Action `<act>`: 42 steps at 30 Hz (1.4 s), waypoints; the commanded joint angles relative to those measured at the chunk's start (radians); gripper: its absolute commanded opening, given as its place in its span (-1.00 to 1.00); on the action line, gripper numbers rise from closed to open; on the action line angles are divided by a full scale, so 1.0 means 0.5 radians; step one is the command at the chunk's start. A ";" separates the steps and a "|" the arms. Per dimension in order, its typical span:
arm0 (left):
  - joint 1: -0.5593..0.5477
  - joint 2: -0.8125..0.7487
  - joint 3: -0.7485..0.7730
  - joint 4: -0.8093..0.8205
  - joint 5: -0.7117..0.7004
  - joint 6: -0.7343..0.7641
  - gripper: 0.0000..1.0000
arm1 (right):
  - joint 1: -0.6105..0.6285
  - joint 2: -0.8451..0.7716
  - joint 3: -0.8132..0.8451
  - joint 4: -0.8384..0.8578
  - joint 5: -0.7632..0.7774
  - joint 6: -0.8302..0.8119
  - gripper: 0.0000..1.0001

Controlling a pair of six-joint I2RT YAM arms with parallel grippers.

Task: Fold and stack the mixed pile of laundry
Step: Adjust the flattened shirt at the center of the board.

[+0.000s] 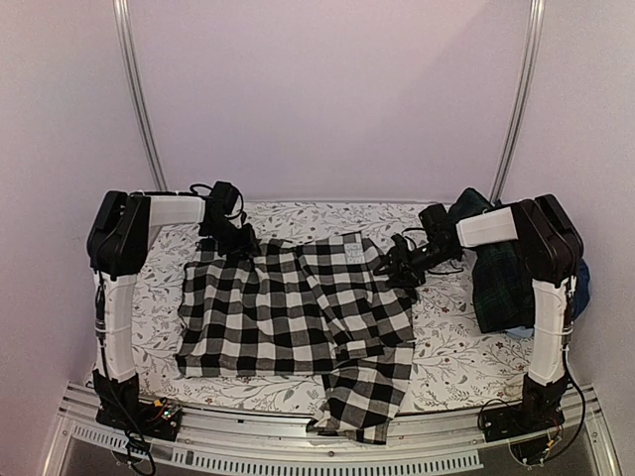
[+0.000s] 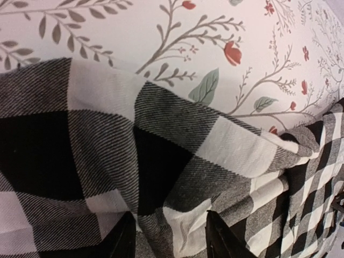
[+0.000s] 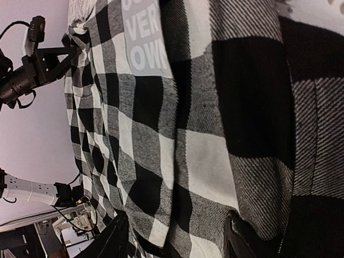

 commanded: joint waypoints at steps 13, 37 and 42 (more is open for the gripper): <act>0.054 -0.041 0.252 -0.022 0.243 0.122 0.32 | 0.013 -0.343 0.091 -0.300 0.304 -0.069 0.21; 0.022 -0.545 -0.156 0.038 0.326 0.166 0.56 | 0.480 -0.545 -0.549 -0.347 0.400 0.072 0.12; 0.023 -0.548 -0.166 0.038 0.321 0.179 0.56 | 0.504 -0.467 -0.510 -0.308 0.369 0.076 0.05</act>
